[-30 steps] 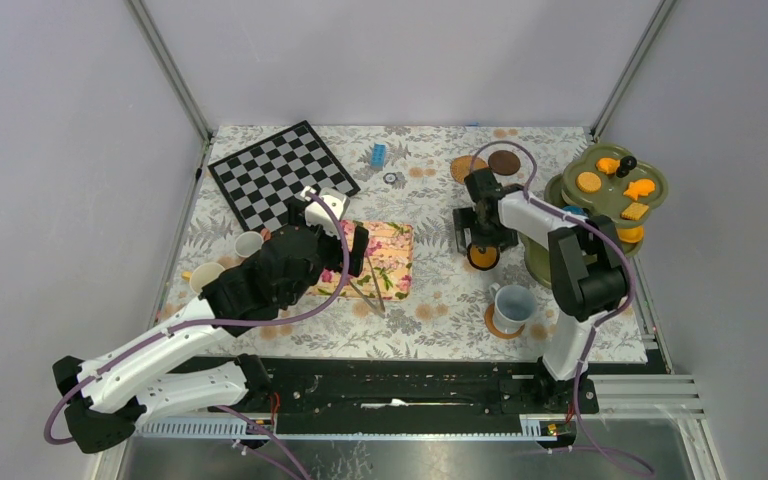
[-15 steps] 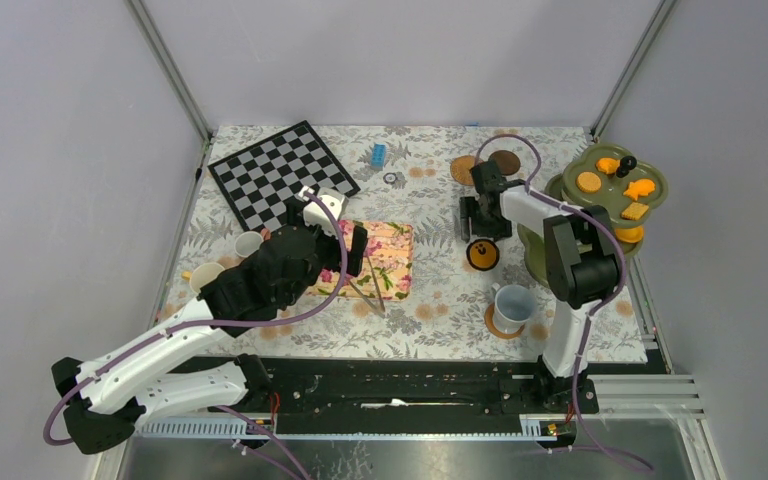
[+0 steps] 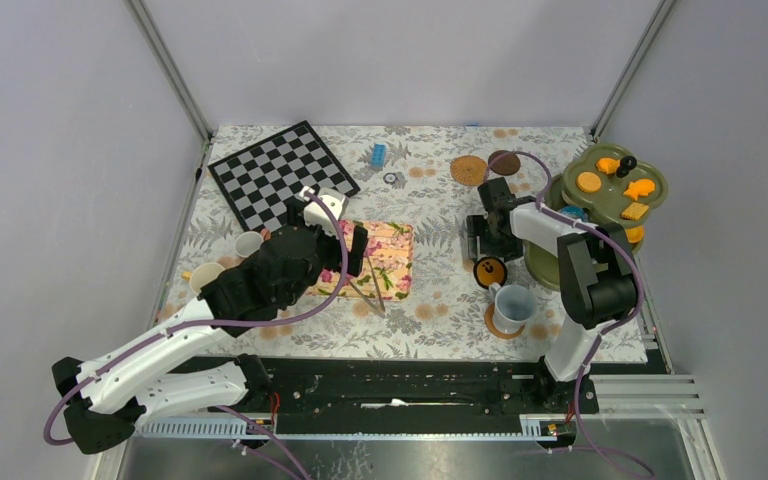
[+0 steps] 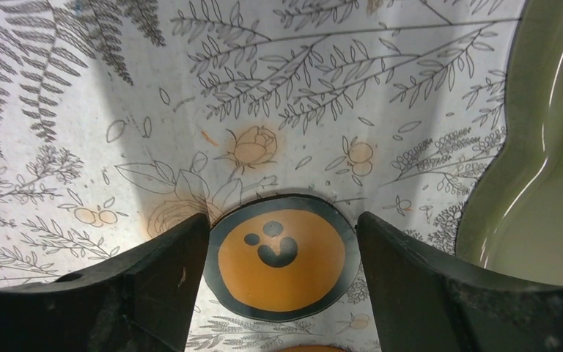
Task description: Serve the afternoon tea
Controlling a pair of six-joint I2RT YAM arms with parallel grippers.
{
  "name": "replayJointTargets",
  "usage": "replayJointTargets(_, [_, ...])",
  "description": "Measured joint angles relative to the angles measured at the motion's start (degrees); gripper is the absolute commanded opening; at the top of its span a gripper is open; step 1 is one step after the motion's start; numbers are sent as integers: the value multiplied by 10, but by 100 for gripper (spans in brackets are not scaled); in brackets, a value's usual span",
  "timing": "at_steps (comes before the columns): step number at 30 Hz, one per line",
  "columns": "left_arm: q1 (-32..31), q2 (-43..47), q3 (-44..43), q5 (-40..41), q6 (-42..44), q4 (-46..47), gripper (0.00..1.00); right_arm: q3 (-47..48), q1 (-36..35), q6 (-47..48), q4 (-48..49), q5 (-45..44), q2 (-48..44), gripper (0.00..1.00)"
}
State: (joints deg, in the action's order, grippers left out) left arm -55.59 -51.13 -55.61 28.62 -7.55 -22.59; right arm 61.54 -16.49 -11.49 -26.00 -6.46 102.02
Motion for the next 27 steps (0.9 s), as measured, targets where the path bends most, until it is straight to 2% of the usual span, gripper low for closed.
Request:
replayJointTargets(11, [0, 0, 0, 0, 0, 0, 99, -2, 0, -2, -28, -8, -5, 81])
replayJointTargets(20, [1, -17, 0, 1, -6, 0, 99, 2, -11, -1, -37, -18, -14, 97])
replayJointTargets(23, [1, -33, 0, 3, -25, -5, 99, 40, -27, -1, -45, -15, -14, 99])
replayJointTargets(27, [1, -59, -15, 20, -87, -58, 99, 85, -56, -4, -32, -15, -32, 100])
